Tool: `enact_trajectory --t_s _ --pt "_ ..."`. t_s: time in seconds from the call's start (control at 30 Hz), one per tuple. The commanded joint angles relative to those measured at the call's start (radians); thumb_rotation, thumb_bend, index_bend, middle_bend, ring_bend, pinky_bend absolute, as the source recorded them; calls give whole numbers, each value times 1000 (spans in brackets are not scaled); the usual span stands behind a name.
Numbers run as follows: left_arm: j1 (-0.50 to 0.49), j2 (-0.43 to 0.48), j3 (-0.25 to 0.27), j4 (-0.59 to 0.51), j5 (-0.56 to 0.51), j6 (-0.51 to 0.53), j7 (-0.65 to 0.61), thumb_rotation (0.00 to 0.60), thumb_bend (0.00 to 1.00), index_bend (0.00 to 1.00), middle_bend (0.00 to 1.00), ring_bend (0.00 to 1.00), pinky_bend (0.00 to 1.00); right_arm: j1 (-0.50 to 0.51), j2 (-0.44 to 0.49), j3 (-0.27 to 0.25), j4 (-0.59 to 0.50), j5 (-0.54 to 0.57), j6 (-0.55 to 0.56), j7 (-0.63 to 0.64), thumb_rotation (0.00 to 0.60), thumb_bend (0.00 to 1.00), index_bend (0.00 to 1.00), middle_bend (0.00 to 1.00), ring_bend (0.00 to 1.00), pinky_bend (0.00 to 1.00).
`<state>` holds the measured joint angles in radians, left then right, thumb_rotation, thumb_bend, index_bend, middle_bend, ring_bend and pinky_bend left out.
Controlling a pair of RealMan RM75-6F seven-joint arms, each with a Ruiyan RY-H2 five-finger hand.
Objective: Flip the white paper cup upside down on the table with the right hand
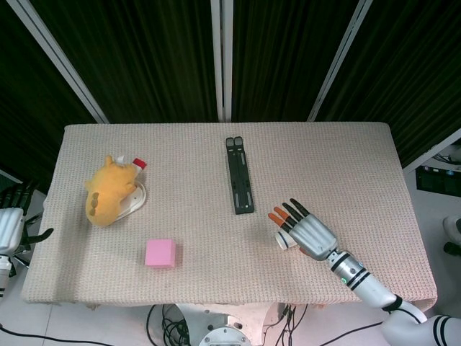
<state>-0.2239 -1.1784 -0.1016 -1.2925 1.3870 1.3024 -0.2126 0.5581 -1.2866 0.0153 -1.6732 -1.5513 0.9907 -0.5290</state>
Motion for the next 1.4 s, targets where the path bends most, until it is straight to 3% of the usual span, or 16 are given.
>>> enact_trajectory --t_s 0.03,0.27,0.77,0.97,1.1,1.27,1.4 --pt "0 0 0 1 -1 -1 0 600 153 0 0 0 0 -1 -59 9 -130 161 -33 -390 600 8 0 105 0 0" --pt "1 0 -1 2 0 0 -7 600 153 0 0 0 0 2 -117 -14 -109 206 -19 -471 600 23 35 163 0 0" --pt "1 -3 -1 9 -2 -4 -12 600 153 0 0 0 0 4 -175 -31 -48 208 33 -500 600 49 176 305 0 0" --pt "0 -6 -1 17 -4 -8 -17 600 154 0 0 0 0 5 -209 -34 -4 177 59 -484 600 78 276 391 4 0" --pt "-1 -7 -1 21 -6 -12 -16 600 153 0 0 0 0 2 -228 -38 30 143 81 -466 600 128 388 486 57 0" --pt "-1 -9 -1 24 -5 -11 -18 600 153 0 0 0 0 -5 -227 -37 49 92 117 -402 600 146 460 539 93 0" --pt "-1 -9 -1 24 -4 -10 -18 600 153 0 0 0 0 -8 -197 -12 27 35 170 -243 600 146 473 548 102 0"
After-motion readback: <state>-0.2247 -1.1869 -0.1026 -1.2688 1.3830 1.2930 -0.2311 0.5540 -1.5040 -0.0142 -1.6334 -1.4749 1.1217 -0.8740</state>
